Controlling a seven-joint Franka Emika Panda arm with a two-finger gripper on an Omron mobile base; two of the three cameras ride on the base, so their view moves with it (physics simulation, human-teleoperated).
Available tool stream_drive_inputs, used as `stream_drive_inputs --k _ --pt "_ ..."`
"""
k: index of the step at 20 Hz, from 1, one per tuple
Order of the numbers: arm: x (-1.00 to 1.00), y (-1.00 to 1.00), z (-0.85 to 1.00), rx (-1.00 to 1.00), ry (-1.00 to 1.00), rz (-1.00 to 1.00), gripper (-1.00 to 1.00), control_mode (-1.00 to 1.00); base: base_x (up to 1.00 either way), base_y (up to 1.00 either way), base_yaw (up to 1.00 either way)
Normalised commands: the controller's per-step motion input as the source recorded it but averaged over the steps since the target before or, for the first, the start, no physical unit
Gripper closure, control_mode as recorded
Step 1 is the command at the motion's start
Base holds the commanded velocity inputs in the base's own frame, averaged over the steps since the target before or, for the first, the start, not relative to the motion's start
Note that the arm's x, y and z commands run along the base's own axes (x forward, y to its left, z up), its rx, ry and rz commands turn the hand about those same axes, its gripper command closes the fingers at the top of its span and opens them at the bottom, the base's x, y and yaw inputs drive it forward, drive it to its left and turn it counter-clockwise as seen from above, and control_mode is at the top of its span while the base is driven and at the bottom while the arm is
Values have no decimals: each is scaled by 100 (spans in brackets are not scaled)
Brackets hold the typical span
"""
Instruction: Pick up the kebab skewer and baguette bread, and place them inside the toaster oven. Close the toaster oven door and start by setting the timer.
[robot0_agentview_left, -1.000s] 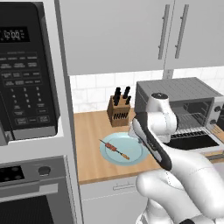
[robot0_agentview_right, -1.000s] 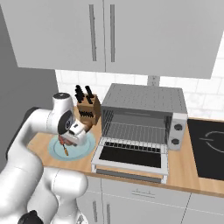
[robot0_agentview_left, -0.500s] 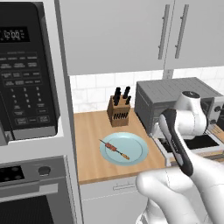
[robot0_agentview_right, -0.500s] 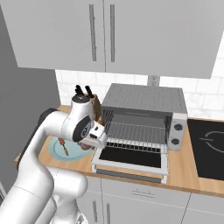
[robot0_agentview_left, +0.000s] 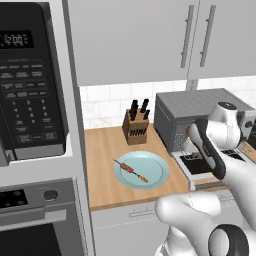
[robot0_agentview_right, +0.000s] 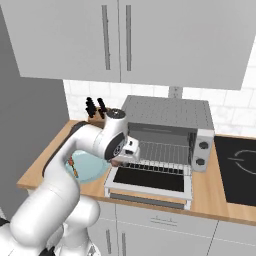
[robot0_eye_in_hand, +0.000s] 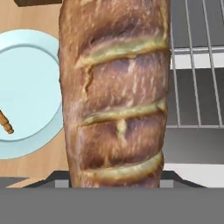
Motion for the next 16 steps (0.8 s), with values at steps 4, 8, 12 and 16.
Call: stream_drive_inputs --k 4,8,12,16 --pt "40 -33 -1 0 3 12 100 -100 0 0 0" --pt "25 -29 -13 0 3 8 100 -100 0 0 0" --pt "4 -1 -31 0 0 0 100 -100 0 0 0" --pt "6 0 -29 0 0 0 100 -100 0 0 0"
